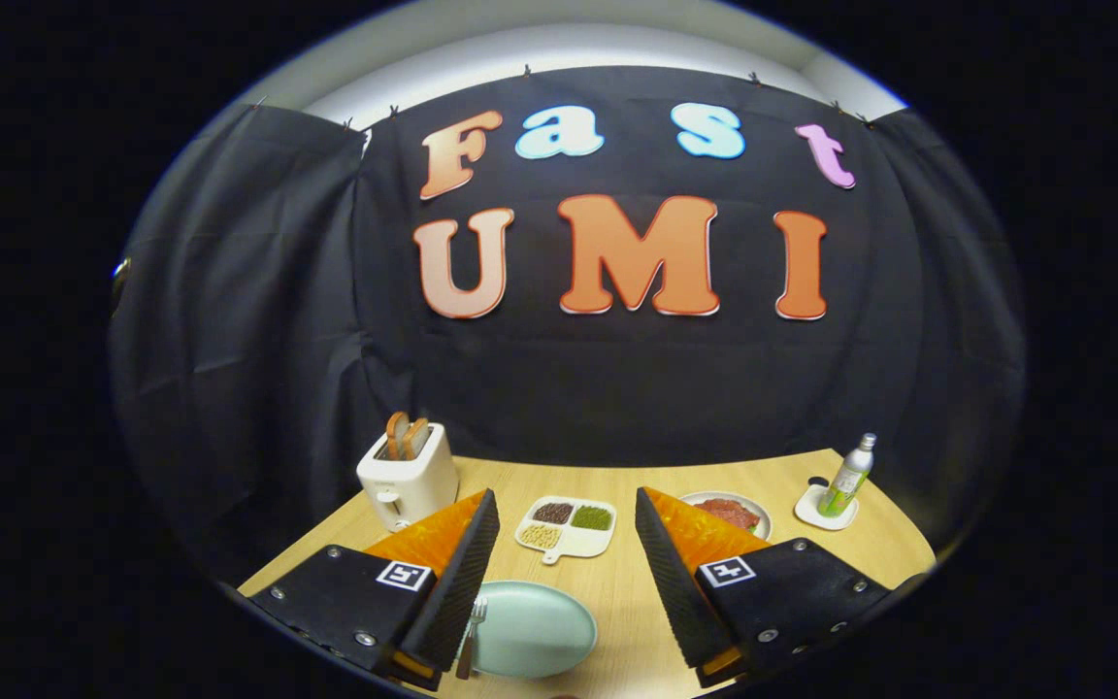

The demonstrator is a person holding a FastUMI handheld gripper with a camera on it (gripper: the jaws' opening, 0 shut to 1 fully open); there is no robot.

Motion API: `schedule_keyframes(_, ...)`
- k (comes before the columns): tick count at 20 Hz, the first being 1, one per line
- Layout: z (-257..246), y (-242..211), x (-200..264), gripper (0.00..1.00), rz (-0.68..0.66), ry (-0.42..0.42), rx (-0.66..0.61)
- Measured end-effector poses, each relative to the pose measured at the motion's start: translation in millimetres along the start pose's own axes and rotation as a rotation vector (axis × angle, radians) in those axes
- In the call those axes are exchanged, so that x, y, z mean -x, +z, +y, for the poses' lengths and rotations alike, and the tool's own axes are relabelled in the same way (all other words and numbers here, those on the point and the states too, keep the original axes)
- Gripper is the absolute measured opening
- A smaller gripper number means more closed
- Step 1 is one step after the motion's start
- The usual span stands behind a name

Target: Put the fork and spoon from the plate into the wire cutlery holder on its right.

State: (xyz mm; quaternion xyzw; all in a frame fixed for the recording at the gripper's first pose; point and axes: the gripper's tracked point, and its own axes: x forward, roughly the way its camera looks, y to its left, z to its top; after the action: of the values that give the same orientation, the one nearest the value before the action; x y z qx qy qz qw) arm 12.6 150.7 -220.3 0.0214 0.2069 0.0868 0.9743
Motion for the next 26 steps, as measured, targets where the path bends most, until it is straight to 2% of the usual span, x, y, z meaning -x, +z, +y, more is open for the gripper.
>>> schedule_keyframes(3, 32, -41, -18, 0.86, 0.150, 0.057, 0.016)
schedule_keyframes(8, 60, -130, -32, 0.87, 0.519, 0.117, 0.040)
schedule_keyframes(13, 81, -198, -40, 0.87, 0.789, 0.169, 0.085)
schedule_keyframes(17, 92, -236, -43, 0.87, 0.974, 0.175, 0.072)
schedule_keyframes(20, 87, -258, -41, 0.85, 1.084, 0.146, 0.107)
schedule_keyframes(22, 88, -270, -40, 0.76, 1.127, 0.135, 0.125)
schedule_keyframes(23, 89, -273, -39, 0.65, 1.146, 0.130, 0.129)
schedule_keyframes(24, 89, -276, -39, 0.59, 1.160, 0.120, 0.133)
schedule_keyframes(25, 89, -279, -38, 0.42, 1.176, 0.111, 0.132)
schedule_keyframes(26, 89, -282, -37, 0.34, 1.189, 0.095, 0.131)
